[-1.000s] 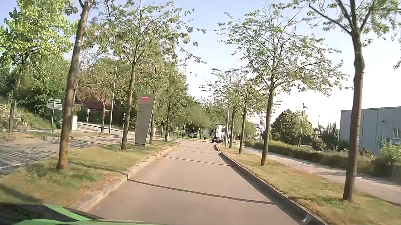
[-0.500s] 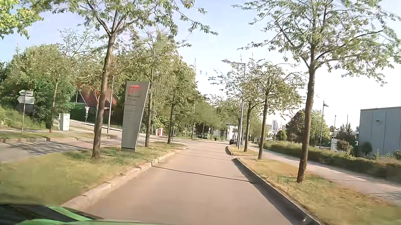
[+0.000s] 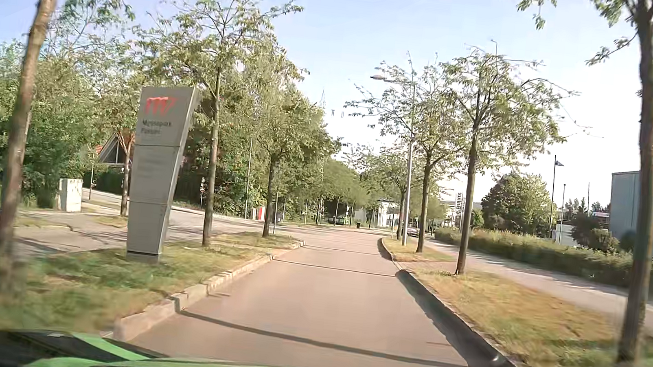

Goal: Follow the waypoints while adhering to traffic rules and regulations

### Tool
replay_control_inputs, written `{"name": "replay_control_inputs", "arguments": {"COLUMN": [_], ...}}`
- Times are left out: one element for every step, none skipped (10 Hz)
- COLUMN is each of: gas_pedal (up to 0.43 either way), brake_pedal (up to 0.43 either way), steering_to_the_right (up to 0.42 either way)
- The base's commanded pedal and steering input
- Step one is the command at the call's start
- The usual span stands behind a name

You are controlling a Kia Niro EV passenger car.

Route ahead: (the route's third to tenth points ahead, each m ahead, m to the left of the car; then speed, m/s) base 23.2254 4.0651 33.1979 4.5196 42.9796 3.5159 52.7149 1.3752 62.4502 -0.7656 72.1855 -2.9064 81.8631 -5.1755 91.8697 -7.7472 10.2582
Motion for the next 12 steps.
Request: {"name": "replay_control_inputs", "arguments": {"gas_pedal": [0.228, 0.228, 0.228, 0.228, 0.197, 0.197, 0.189, 0.169, 0.157, 0.067, 0.000, 0.000], "brake_pedal": [0.000, 0.000, 0.000, 0.000, 0.000, 0.000, 0.000, 0.000, 0.000, 0.000, 0.000, 0.000], "steering_to_the_right": [-0.009, -0.009, -0.009, -0.009, -0.008, -0.008, -0.007, -0.006, -0.004, -0.002, -0.001, 0.000]}}
